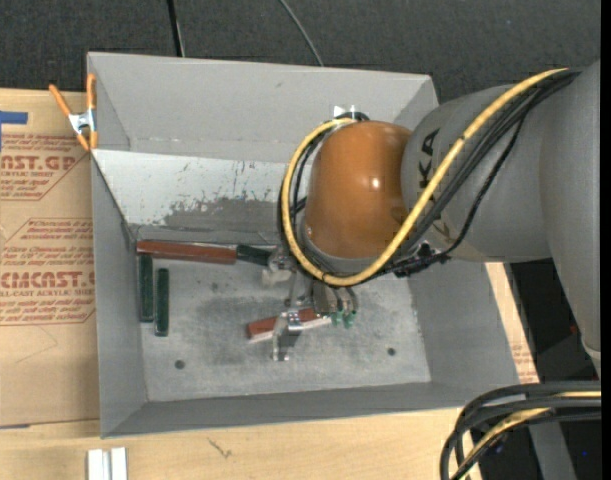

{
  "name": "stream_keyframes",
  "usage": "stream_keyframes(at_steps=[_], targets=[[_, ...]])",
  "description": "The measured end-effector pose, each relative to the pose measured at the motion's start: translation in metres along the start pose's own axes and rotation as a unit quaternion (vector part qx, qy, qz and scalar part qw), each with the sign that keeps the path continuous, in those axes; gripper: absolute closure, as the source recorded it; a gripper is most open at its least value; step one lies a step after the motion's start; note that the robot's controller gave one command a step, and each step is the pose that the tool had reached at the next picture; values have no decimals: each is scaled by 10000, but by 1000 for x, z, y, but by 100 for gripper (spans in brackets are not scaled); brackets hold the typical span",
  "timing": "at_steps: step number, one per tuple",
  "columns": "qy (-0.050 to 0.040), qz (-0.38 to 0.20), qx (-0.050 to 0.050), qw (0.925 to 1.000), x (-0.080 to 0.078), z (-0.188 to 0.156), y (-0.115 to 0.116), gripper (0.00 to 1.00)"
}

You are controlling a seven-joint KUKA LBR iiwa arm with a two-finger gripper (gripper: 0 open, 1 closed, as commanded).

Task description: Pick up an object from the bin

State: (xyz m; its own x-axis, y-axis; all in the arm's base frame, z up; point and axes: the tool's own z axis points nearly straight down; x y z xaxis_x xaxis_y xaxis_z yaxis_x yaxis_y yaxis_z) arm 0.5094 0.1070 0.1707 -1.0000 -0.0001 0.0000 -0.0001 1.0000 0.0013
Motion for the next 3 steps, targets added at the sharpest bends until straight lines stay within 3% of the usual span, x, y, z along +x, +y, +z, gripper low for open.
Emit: stream_keyframes(at_steps=[1, 2, 3], targets=[[0, 0, 0, 10000, 0, 0, 0, 0], [-42, 366, -7, 9993, -17, 91, -33, 100], [-42, 366, -7, 9993, -17, 91, -33, 100]])
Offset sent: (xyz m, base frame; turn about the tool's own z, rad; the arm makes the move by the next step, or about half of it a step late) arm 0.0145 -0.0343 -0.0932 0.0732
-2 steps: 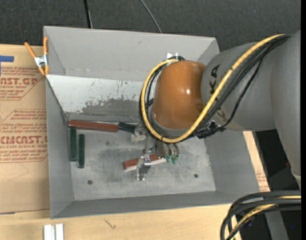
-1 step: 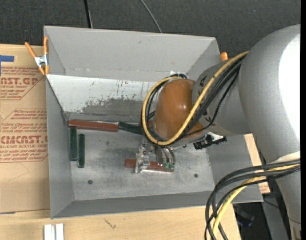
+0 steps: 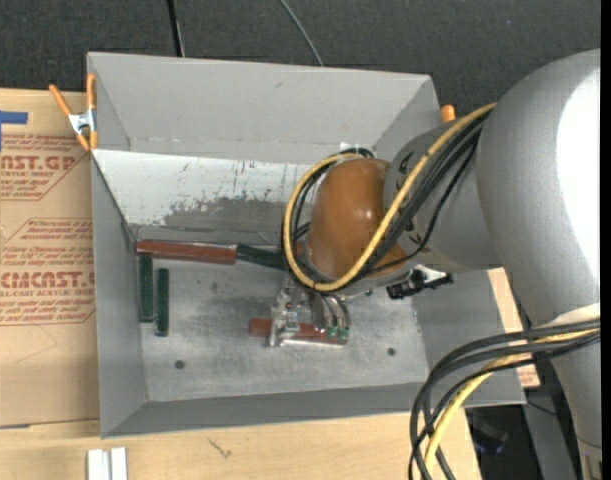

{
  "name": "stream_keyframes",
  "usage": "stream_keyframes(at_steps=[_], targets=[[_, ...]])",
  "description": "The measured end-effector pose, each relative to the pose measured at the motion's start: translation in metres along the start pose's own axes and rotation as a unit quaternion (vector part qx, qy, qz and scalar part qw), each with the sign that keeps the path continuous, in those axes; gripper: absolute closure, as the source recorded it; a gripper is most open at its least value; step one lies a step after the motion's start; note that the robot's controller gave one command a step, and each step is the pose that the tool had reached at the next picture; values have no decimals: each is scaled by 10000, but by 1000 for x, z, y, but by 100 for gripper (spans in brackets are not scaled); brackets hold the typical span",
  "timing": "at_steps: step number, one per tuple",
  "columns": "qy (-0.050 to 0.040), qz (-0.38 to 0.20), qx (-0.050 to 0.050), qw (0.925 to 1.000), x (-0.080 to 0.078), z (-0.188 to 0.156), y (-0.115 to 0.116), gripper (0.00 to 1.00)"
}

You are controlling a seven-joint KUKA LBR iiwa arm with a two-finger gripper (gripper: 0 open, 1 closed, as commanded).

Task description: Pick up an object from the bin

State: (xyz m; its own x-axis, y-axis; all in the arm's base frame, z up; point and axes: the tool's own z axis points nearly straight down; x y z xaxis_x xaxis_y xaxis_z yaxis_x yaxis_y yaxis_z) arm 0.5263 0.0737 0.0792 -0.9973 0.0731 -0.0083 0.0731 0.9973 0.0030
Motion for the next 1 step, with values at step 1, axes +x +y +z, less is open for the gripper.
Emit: stream_keyframes(at_steps=[1], targets=[[14, 489, 8, 9988, 30, -164, 2, 100]])
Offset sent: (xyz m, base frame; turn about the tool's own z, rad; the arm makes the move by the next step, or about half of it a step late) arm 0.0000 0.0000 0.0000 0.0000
